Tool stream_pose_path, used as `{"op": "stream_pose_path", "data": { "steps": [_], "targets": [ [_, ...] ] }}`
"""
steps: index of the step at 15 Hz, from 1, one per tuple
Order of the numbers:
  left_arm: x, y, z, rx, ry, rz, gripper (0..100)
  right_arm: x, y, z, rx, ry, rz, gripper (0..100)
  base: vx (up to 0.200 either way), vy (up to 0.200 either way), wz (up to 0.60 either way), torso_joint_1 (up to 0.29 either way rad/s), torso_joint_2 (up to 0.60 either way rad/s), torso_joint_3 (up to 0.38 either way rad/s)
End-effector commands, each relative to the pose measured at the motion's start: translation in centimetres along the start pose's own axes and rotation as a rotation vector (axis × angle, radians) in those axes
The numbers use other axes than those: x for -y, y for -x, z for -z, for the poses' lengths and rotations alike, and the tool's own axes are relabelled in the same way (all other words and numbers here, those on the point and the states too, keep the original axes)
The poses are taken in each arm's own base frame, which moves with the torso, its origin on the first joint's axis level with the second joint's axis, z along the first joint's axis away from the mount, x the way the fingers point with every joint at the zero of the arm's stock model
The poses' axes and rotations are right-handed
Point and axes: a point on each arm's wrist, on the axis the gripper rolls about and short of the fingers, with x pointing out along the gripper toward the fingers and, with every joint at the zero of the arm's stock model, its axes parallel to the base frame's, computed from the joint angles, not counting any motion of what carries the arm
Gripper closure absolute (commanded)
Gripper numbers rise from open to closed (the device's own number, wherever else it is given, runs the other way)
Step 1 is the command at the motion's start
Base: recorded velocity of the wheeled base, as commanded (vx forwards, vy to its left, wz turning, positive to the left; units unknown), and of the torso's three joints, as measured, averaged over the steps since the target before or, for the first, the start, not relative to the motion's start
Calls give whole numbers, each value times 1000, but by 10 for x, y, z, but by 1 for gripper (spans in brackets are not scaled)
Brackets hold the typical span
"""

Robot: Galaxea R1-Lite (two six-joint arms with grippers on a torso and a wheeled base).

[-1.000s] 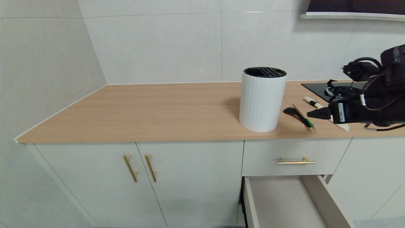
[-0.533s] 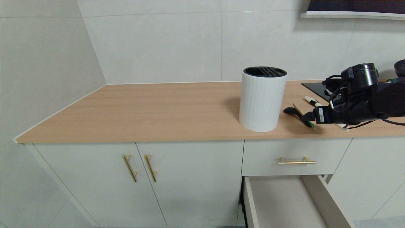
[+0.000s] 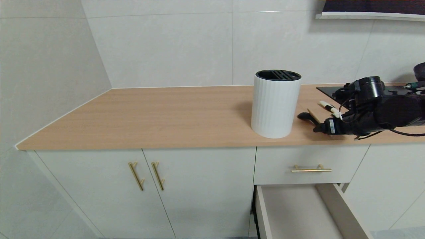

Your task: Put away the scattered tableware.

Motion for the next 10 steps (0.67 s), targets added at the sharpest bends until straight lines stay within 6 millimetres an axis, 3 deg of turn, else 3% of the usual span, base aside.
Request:
{"op": "stream_pose_path", "data": {
  "steps": [1, 10],
  "targets": [
    [0, 0, 0, 0, 0, 0, 0, 0, -3, 1, -6, 1, -1, 100, 0, 0, 0, 0, 0, 0],
    [0, 0, 0, 0, 0, 0, 0, 0, 5, -3, 17, -6, -2, 100, 0, 0, 0, 0, 0, 0]
  ]
}}
